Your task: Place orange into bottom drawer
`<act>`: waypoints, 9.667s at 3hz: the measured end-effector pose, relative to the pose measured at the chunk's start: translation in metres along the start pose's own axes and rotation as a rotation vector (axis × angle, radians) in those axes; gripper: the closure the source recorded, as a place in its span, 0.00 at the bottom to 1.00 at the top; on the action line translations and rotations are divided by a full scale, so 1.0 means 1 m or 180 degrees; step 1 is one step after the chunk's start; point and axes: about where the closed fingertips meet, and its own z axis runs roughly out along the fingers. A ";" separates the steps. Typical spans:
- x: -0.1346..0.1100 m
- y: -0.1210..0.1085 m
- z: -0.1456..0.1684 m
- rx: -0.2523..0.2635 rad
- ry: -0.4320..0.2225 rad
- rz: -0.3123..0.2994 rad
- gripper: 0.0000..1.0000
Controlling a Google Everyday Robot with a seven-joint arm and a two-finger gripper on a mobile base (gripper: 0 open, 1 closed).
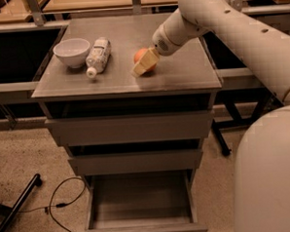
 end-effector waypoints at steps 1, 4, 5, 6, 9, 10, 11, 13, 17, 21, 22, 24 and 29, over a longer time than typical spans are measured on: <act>0.006 -0.006 0.004 -0.0014 -0.0014 0.0040 0.00; 0.013 -0.014 0.012 0.0184 -0.0029 0.0415 0.00; 0.015 -0.016 0.014 0.0248 -0.0061 0.0537 0.00; 0.016 -0.017 0.014 0.0285 -0.0110 0.0584 0.18; 0.007 -0.010 0.002 0.0324 -0.0244 0.0523 0.89; 0.000 0.001 -0.011 0.0315 -0.0367 0.0371 1.00; -0.006 0.013 -0.020 0.0288 -0.0459 0.0199 1.00; -0.012 0.051 -0.027 0.0153 -0.0495 -0.0116 1.00; 0.007 0.112 -0.027 -0.0110 -0.0366 -0.0293 1.00; 0.027 0.148 -0.030 -0.0227 -0.0079 -0.0278 1.00; 0.033 0.151 -0.022 -0.0299 0.0076 -0.0290 1.00; 0.046 0.153 0.000 -0.0441 0.0387 -0.0334 1.00; 0.072 0.185 -0.018 -0.0450 0.0513 -0.0353 1.00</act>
Offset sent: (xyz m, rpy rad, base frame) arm 0.0167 -0.0115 -0.0071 0.0305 0.0006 -0.0580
